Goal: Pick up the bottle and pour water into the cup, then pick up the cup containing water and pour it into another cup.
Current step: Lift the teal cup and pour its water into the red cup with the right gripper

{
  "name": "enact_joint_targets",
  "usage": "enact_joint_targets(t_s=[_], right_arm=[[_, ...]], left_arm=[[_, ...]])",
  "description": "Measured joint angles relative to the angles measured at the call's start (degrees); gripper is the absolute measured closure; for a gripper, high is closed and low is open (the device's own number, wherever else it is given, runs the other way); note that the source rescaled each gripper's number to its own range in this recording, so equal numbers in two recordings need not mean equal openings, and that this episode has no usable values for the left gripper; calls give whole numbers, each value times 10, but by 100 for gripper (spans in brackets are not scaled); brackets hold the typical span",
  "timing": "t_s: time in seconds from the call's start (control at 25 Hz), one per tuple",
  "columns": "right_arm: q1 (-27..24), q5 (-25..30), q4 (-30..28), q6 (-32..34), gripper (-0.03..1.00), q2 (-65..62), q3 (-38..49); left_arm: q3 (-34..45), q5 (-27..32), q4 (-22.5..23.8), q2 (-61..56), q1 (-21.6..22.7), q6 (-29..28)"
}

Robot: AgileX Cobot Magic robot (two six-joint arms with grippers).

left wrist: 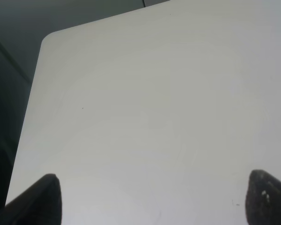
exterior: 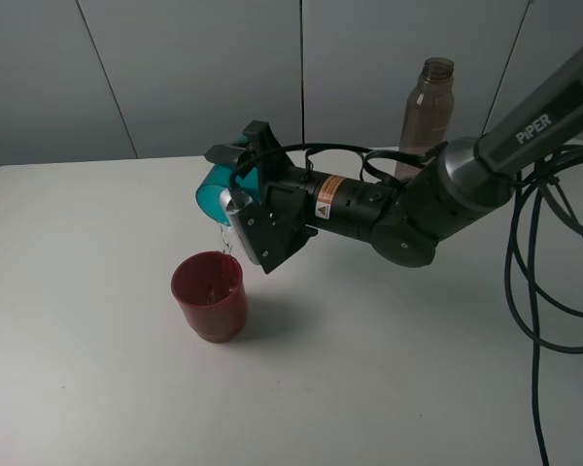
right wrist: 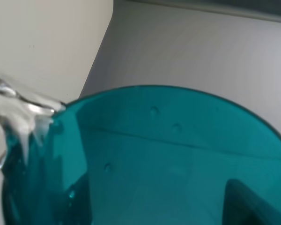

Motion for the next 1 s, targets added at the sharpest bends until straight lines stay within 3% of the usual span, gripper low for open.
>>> enact_joint_targets(t_s=[1.0], right_arm=[[9,-23,-80,-15,93,0,0]], left_arm=[[0,0,0,0,0,2]])
